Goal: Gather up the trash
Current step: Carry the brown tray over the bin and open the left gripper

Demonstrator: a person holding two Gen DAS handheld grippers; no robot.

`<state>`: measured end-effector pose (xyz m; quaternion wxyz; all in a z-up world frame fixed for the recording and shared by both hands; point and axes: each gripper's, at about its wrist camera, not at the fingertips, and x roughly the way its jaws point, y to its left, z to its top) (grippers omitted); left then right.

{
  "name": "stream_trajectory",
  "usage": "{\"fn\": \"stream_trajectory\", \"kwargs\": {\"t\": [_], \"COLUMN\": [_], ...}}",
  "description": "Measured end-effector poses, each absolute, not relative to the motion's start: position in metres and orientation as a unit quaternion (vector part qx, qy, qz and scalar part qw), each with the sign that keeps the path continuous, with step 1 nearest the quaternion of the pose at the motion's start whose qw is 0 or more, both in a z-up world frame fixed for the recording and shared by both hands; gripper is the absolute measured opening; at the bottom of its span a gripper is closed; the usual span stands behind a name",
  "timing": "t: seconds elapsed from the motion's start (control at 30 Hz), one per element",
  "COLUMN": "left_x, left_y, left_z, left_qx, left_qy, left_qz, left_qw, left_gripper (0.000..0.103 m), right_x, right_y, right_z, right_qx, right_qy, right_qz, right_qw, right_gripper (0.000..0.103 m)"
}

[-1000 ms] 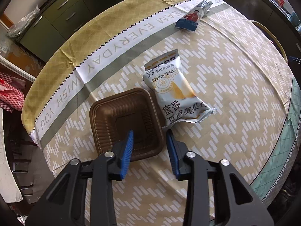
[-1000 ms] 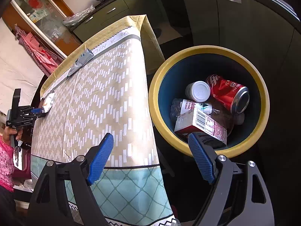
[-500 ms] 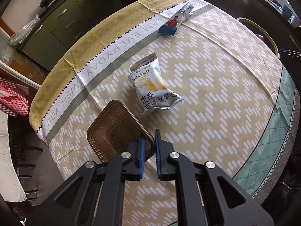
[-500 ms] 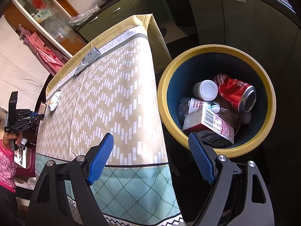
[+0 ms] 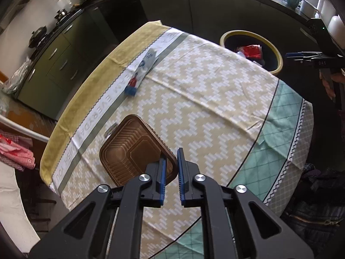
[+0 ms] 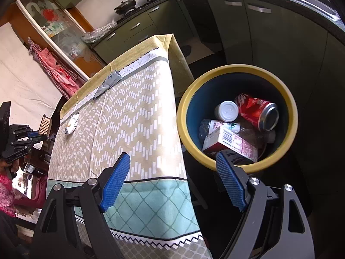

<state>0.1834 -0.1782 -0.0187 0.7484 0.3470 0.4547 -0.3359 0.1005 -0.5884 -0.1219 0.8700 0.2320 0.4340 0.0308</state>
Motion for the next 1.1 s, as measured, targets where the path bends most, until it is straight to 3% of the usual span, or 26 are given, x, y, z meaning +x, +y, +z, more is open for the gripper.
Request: {"fn": "stream_trajectory", "kwargs": {"t": [0.37,0.67,0.73,0.83,1.1], "left_x": [0.157,0.163,0.163,0.164,0.154], "left_y": [-0.384,-0.527,-0.546,-0.561,-0.523], "left_z": [-0.022,-0.089,-0.104,-0.119,-0.090], "left_qx": [0.394,0.413,0.415,0.415,0.372], "left_qy": [0.403,0.419,0.424,0.432,0.432], "left_qz": [-0.455,-0.479,-0.477,-0.469,-0.482], "left_qw": [0.689,0.651,0.648,0.649,0.665], "left_gripper": [0.009,0.010,0.011,0.027,0.036], "right_x": [0.031,-0.015,-0.020,-0.024,-0.018], "right_y": [-0.654,-0.700,-0.705,-0.706,-0.700], "right_z": [-0.127,-0.145,-0.146,-0.146,-0.148], "right_qx": [0.266,0.309,0.314,0.316,0.307], "right_qy": [0.405,0.392,0.390,0.387,0.396], "right_qz": [-0.043,-0.077,-0.078,-0.073,-0.064], "right_qw": [0.874,0.863,0.862,0.863,0.863], "right_gripper": [0.082,0.082,0.082,0.082,0.082]}}
